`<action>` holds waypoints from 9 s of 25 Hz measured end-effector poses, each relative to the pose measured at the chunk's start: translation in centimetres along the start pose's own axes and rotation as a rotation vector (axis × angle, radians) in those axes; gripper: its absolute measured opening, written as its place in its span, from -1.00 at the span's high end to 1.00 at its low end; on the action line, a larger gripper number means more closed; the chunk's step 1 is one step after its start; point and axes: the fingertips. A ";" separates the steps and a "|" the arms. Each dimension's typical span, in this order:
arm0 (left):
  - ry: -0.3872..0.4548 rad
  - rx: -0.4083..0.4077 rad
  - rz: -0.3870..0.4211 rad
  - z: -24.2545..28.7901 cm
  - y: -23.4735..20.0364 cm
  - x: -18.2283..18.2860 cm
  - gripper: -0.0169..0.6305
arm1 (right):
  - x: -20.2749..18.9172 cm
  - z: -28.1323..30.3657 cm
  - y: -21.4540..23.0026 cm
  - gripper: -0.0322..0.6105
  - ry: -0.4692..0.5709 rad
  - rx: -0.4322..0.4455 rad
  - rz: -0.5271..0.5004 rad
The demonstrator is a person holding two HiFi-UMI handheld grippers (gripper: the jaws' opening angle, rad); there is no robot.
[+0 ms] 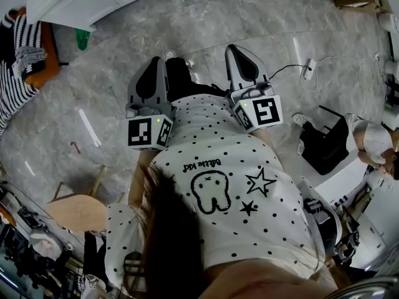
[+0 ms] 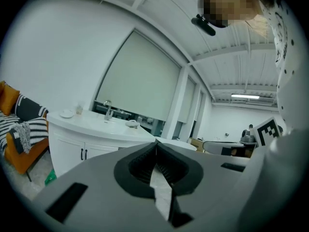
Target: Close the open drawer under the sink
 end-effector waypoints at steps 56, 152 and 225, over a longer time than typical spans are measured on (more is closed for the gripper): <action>-0.004 0.049 -0.055 28.5 -5.7 3.1 0.92 | 2.2 21.4 20.1 0.86 -0.097 -0.090 -0.026; 0.099 0.282 0.044 49.3 -6.1 6.0 0.92 | 4.8 41.7 31.6 0.86 -0.081 0.360 -0.236; -0.758 0.295 -0.185 49.3 -16.8 -31.1 0.62 | -4.5 45.5 28.8 0.86 -0.292 0.469 -0.111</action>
Point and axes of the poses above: the fingertips, and each gripper's own axes: z forward along the fingers, y to its right, x out of its top, and after that the axes turned 6 degrees about y, right-handed
